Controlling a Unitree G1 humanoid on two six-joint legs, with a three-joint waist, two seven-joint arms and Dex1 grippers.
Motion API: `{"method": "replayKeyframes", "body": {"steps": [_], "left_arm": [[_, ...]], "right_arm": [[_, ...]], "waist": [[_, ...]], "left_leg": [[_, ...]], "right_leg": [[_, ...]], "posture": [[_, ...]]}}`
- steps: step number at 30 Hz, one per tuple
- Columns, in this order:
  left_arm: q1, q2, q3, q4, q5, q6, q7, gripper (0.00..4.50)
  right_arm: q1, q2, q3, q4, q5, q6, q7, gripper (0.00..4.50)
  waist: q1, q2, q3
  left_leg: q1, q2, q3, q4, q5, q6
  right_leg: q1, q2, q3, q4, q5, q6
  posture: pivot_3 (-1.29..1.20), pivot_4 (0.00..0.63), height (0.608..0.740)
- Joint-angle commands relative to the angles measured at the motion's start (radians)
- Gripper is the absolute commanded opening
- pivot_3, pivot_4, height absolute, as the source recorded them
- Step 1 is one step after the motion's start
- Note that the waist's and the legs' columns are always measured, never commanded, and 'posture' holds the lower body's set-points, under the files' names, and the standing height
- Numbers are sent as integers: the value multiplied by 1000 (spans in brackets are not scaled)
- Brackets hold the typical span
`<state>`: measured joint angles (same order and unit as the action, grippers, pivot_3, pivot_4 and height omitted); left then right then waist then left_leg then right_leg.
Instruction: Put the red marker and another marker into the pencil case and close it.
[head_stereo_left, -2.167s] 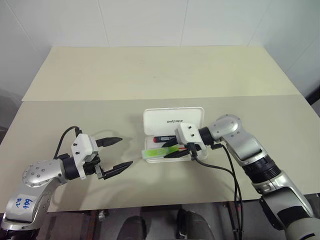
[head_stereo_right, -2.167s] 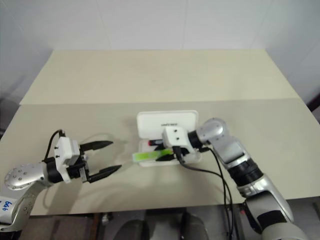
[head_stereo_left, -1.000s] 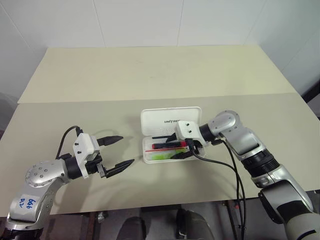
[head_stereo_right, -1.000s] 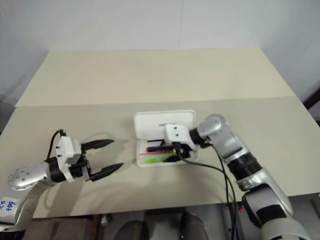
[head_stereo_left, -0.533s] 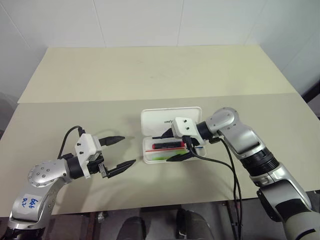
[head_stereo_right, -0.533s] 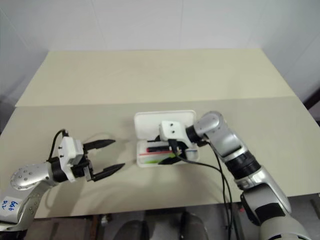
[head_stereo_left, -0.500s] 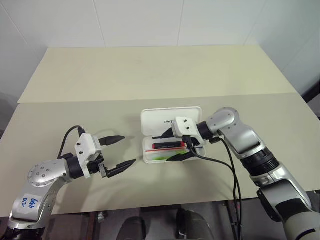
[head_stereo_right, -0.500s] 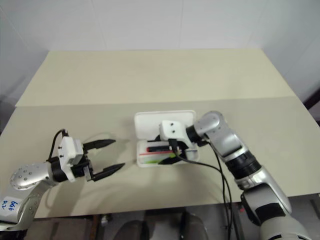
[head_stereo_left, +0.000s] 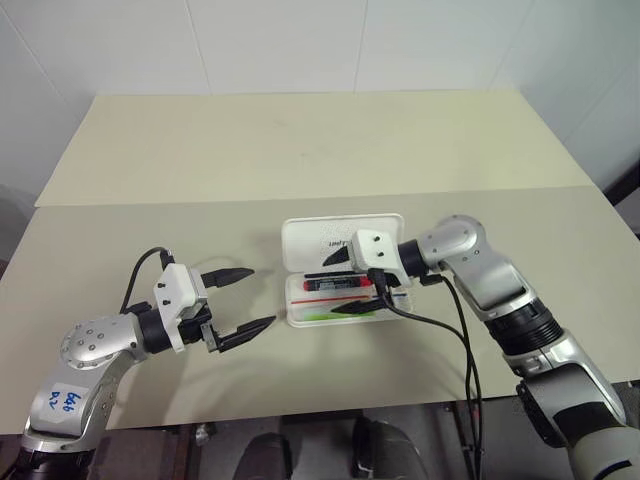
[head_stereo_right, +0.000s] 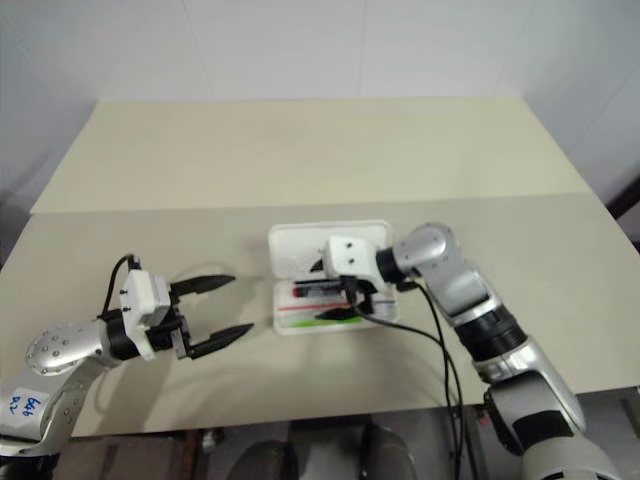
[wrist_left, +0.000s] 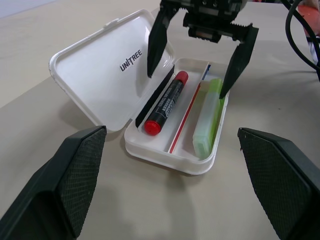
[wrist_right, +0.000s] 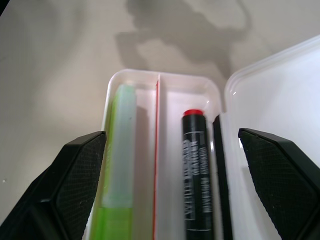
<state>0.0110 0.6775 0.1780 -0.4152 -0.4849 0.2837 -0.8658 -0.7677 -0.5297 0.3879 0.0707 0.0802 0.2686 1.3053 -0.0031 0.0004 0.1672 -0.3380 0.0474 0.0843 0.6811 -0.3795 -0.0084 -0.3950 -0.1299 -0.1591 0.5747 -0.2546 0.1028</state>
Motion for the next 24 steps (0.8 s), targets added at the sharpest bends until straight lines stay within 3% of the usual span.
{"method": "replayKeyframes", "body": {"steps": [1, 24], "left_arm": [[-5, -5, 0, -8, 0, -19, -1, 4500], [-38, -35, -31, 3, 16, -22, 7, 4500]], "right_arm": [[4, -7, -5, -44, 11, -5, 10, 4455], [10, 17, 9, 6, -63, -106, -50, 4455]], "waist": [[0, 0, 0], [0, 0, 0]], "left_leg": [[0, 0, 0, 0, 0, 0], [1, 0, 2, 0, 0, 0]], "right_leg": [[0, 0, 0, 0, 0, 0], [0, 0, 0, 0, 0, 0]], "posture": [[0, 150, 740], [0, 150, 740]]}}
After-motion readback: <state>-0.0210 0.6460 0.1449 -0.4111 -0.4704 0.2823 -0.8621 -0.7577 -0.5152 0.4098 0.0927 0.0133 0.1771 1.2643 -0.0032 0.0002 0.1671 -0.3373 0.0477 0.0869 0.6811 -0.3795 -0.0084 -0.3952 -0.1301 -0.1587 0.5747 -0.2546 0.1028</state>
